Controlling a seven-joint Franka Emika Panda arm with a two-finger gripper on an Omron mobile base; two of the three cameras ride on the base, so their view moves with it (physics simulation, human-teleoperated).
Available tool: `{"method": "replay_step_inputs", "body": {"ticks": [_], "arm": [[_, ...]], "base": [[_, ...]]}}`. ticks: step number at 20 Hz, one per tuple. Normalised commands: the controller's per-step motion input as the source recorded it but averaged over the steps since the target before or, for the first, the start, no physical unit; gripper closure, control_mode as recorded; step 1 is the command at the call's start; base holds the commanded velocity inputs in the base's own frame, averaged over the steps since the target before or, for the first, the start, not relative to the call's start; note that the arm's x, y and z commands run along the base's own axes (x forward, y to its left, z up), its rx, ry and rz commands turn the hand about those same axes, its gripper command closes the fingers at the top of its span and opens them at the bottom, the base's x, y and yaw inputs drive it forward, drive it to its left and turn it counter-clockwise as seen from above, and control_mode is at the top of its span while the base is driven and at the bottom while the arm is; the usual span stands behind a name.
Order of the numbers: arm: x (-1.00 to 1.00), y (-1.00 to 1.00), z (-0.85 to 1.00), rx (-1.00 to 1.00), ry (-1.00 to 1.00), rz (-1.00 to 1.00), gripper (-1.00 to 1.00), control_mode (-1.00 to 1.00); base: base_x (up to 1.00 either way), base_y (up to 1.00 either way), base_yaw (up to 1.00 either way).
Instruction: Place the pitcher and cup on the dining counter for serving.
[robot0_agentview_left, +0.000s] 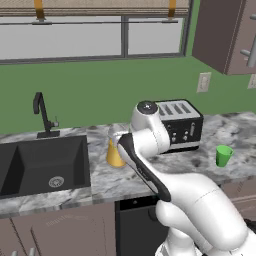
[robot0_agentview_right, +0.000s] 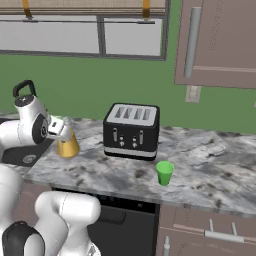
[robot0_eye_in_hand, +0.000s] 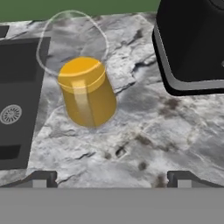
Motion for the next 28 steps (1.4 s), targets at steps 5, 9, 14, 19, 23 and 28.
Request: {"method": "replay_step_inputs", "body": {"ticks": [5,9,14,19,23,28], "arm": [[0.29,0.26,-0.50,0.00,0.01,-0.05,-1.00,-1.00],[0.33,0.39,-0.39,0.00,0.01,-0.01,-1.00,-1.00],[0.38,0.19,-0.21,0.00,0.02,0.00,-1.00,-1.00],[0.31,0.00,0.00,0.00,0.04,0.00,-1.00,-1.00],[0.36,0.00,-0.01,0.00,0.05,0.00,-1.00,-1.00],[0.26,0.00,-0.06,0.00,0.04,0.00,-1.00,-1.00]], "base": [[0.00,0.00,0.00],[0.00,0.00,0.00],[0.00,0.00,0.00],[0.00,0.00,0.00],[0.00,0.00,0.00],[0.00,0.00,0.00]]}}
